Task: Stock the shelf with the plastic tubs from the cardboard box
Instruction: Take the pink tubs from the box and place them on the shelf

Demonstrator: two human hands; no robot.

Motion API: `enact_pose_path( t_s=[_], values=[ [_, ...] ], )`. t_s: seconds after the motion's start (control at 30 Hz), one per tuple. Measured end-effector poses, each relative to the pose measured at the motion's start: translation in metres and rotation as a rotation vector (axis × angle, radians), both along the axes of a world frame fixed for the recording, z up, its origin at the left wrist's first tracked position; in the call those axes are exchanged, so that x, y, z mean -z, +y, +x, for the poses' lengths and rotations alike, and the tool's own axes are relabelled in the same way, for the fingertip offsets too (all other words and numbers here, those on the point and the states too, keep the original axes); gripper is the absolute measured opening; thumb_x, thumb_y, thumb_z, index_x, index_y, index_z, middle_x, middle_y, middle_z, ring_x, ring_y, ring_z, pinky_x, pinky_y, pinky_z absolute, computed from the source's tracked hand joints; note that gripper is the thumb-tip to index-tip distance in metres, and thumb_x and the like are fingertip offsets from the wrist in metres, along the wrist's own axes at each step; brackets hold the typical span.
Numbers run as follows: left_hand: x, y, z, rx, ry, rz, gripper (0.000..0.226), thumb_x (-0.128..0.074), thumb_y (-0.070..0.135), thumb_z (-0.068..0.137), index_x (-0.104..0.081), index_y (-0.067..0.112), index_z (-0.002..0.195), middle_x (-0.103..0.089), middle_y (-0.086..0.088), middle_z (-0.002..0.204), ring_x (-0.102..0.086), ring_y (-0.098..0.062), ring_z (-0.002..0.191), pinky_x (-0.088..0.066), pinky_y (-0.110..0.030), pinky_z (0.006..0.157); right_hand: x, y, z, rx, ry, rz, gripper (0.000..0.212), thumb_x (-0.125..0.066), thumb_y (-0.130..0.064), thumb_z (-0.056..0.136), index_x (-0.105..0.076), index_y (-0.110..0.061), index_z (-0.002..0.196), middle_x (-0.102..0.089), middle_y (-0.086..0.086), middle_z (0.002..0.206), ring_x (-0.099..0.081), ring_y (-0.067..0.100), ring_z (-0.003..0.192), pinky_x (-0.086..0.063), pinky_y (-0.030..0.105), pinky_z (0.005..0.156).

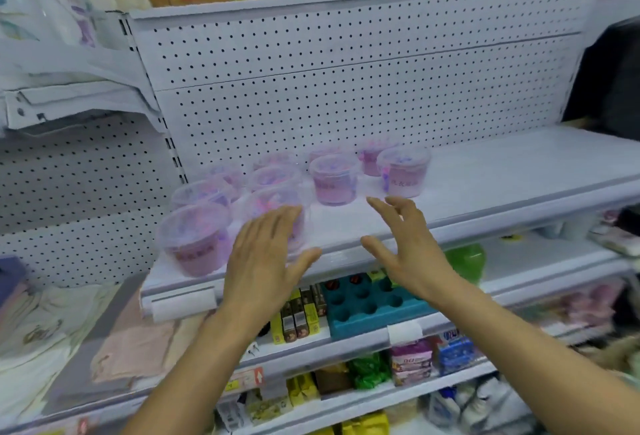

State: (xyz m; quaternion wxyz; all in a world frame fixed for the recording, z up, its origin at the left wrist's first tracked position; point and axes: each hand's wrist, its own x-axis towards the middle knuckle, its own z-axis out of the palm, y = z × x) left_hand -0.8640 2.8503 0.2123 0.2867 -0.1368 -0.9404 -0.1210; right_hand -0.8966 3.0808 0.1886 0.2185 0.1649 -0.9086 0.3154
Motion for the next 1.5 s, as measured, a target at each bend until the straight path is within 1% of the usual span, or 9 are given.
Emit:
enact_pose_path(
  t_s=[0.1,0.23,0.4,0.57,0.77,0.9,1.1,1.27,1.5],
  values=[
    [0.019,0.068,0.003,0.085,-0.019,-0.056,0.067,-0.038,0.064,0.089,-0.037,0.024,0.143,-0.046,-0.001,0.144,-0.042,-0.022,0.13,-0.029,-0.038,0.11,0.022,0.069,0.025,0.139,0.073,0.164,0.057,-0.047,-0.049,0.091,-0.04,-0.024,0.142,-0.035,0.012,0.146,-0.037,0.031,0.129,-0.038,0.045,0.103],
    [0.05,0.178,0.007,0.208,-0.115,-0.113,0.07,-0.03,0.065,0.088,-0.04,0.02,0.141,-0.052,-0.003,0.138,-0.05,-0.025,0.121,-0.037,-0.04,0.105,0.049,0.179,0.066,0.275,0.012,0.26,0.058,-0.042,-0.05,0.089,-0.046,-0.018,0.137,-0.049,0.017,0.135,-0.051,0.038,0.117,-0.044,0.047,0.093],
    [0.105,0.332,0.021,0.364,-0.264,-0.096,0.07,-0.03,0.064,0.087,-0.044,0.018,0.138,-0.056,-0.004,0.129,-0.054,-0.028,0.114,-0.044,-0.042,0.098,0.095,0.329,0.121,0.412,-0.187,0.283,0.056,-0.048,-0.046,0.092,-0.04,-0.02,0.141,-0.048,0.008,0.134,-0.049,0.031,0.118,-0.047,0.043,0.09],
    [0.164,0.466,0.042,0.51,-0.466,-0.095,0.068,-0.034,0.066,0.089,-0.033,0.027,0.144,-0.047,0.002,0.14,-0.043,-0.021,0.127,-0.033,-0.035,0.106,0.147,0.461,0.174,0.548,-0.42,0.255,0.057,-0.05,-0.044,0.092,-0.033,-0.028,0.144,-0.043,-0.001,0.138,-0.047,0.024,0.121,-0.046,0.04,0.092],
    [0.233,0.579,0.054,0.638,-0.708,-0.115,0.061,-0.045,0.058,0.09,-0.035,0.028,0.142,-0.046,0.004,0.143,-0.04,-0.017,0.13,-0.035,-0.034,0.105,0.204,0.578,0.216,0.699,-0.737,0.164,0.059,-0.058,-0.037,0.089,-0.036,-0.025,0.143,-0.045,0.008,0.133,-0.045,0.029,0.12,-0.042,0.039,0.096],
    [0.274,0.636,0.049,0.669,-0.864,-0.147,0.058,-0.051,0.049,0.091,-0.039,0.022,0.141,-0.046,0.0,0.143,-0.04,-0.019,0.132,-0.033,-0.033,0.107,0.243,0.622,0.221,0.716,-0.921,0.127,0.057,-0.057,-0.037,0.09,-0.039,-0.018,0.141,-0.046,0.011,0.13,-0.05,0.03,0.115,-0.041,0.035,0.092],
    [0.347,0.704,0.035,0.701,-0.995,-0.248,0.047,-0.051,0.044,0.092,-0.048,0.023,0.134,-0.055,0.0,0.133,-0.046,-0.02,0.123,-0.035,-0.031,0.099,0.318,0.655,0.203,0.691,-1.098,0.045,0.06,-0.054,-0.038,0.091,-0.033,-0.022,0.145,-0.046,0.014,0.134,-0.046,0.033,0.124,-0.041,0.037,0.099],
    [0.392,0.738,0.033,0.717,-0.89,-0.385,0.033,-0.05,0.042,0.09,-0.061,0.023,0.114,-0.063,0.0,0.119,-0.051,-0.023,0.114,-0.038,-0.037,0.097,0.371,0.674,0.172,0.662,-1.2,-0.009,0.051,-0.048,-0.029,0.096,-0.036,-0.017,0.144,-0.049,0.015,0.135,-0.049,0.033,0.122,-0.041,0.035,0.096],
    [0.438,0.766,0.034,0.761,-0.722,-0.659,0.044,-0.052,0.048,0.088,-0.054,0.023,0.124,-0.06,0.002,0.123,-0.045,-0.021,0.116,-0.032,-0.036,0.094,0.439,0.693,0.127,0.67,-1.384,-0.194,0.046,-0.039,-0.021,0.1,-0.036,-0.003,0.142,-0.045,0.019,0.142,-0.045,0.033,0.128,-0.036,0.033,0.102]
  ],
)
